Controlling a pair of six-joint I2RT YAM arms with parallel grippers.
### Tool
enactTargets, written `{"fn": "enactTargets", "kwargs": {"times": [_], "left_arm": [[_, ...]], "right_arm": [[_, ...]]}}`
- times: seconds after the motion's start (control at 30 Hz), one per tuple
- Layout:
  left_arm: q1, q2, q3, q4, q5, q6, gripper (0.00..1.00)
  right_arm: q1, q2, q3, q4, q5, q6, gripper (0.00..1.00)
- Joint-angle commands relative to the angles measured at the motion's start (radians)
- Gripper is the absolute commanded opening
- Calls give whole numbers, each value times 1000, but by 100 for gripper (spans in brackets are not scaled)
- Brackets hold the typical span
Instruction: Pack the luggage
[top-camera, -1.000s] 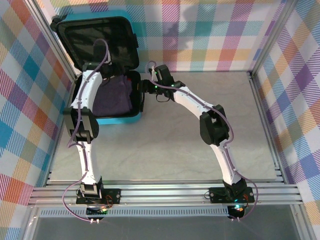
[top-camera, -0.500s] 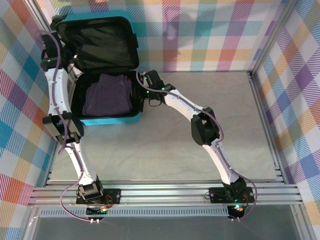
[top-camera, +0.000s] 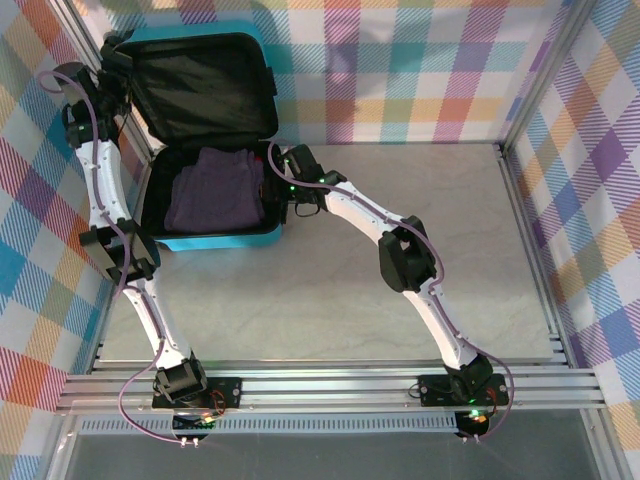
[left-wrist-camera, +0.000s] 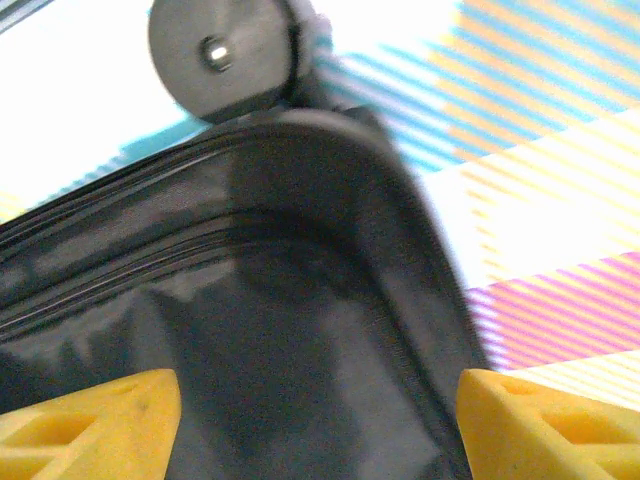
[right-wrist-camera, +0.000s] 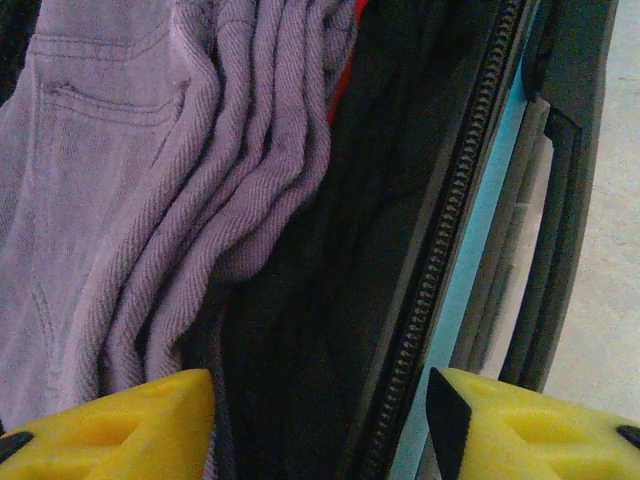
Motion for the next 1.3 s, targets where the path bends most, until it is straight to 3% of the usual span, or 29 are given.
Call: {"fn": "enactTargets", "kwargs": {"times": [0.0, 0.3, 0.53, 0.73, 0.97, 1.27], "left_arm": [[13, 12, 45, 142, 17, -88, 73], [9, 84, 95, 210, -92, -137, 82], [2, 133, 138, 208, -101, -98, 85], [-4, 169, 156, 229, -143, -88, 87], [-19, 190, 164, 280, -203, -79, 89], [-54, 225, 191, 347, -259, -40, 92]], "right_arm": [[6, 36, 26, -24, 0, 19, 59], [8, 46, 21, -26, -24, 27, 59], [5, 60, 54, -65, -17, 22, 30], [5, 54, 38, -75, -25, 13, 25], [6, 39, -18, -51, -44, -5, 3], [3, -7, -140, -10, -43, -17, 0]]}}
